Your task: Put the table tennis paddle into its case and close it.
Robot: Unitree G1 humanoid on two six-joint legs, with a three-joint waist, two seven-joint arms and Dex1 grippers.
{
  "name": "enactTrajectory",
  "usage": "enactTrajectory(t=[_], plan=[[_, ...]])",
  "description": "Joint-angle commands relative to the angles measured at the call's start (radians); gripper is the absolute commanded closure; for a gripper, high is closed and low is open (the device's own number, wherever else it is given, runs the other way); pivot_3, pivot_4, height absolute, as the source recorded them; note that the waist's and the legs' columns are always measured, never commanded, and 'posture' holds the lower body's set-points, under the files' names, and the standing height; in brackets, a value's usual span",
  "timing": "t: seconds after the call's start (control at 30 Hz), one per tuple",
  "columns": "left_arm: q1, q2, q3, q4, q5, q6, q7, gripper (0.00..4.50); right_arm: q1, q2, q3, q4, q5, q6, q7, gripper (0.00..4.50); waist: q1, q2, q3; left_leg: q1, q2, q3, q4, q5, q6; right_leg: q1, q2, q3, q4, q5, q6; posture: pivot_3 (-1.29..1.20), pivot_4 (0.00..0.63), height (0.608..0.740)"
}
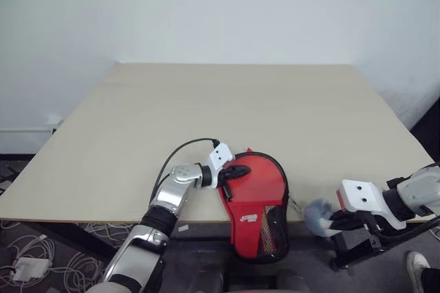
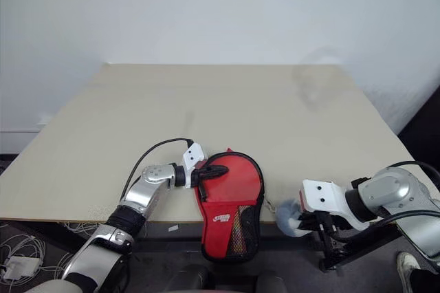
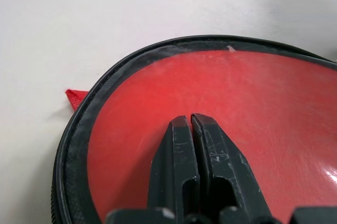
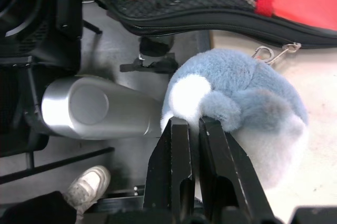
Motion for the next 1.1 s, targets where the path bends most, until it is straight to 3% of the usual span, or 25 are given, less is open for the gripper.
enactTrajectory(t=[0.03,0.23,0.43,0.87,1.1], plan=[[-0.010,-0.020,-0.019,0.088,0.028,-0.014,-0.023,4.50,-0.006,-0.027,-0.038,-0.021,0.034,-0.007,0.029,4.45,0.005,0.000,0.000,0.000,0.000,0.000,0.000,0.000,0.000,0.000,0.000,0.000,0.000,0.000,0.000,0.00,0.000,0.740],[-0.050,-0.033,-0.014,0.171,0.047,-0.056,-0.034,4.50,0.015,-0.040,-0.070,-0.043,0.078,0.004,0.048,4.45,0.021,0.000,0.000,-0.002,0.000,-0.001,0.001,0.000,0.000,-0.001,0.000,-0.001,0.000,0.000,0.000,0.00,0.000,0.740],[-0.077,-0.037,-0.007,0.216,0.057,-0.077,-0.043,4.50,0.130,-0.078,-0.146,-0.052,0.087,-0.038,0.087,4.45,0.030,0.000,0.000,-0.003,0.000,-0.001,0.001,0.000,0.000,-0.001,0.000,-0.002,-0.001,0.000,0.000,0.00,0.000,0.740],[-0.100,-0.045,-0.011,0.249,0.068,-0.090,-0.056,4.50,0.401,-0.119,-0.199,0.008,-0.105,-0.312,0.103,4.45,0.038,0.000,0.000,-0.010,-0.001,-0.002,0.004,-0.002,0.003,-0.004,-0.002,-0.005,-0.001,-0.002,0.003,0.00,0.000,0.740],[-0.104,-0.045,-0.009,0.258,0.069,-0.094,-0.056,4.50,0.461,-0.121,-0.194,0.059,-0.199,-0.456,0.092,4.45,0.044,0.000,0.000,-0.011,-0.005,-0.001,0.009,-0.006,0.009,-0.002,-0.009,-0.006,-0.001,-0.004,0.009,0.00,0.000,0.740]])
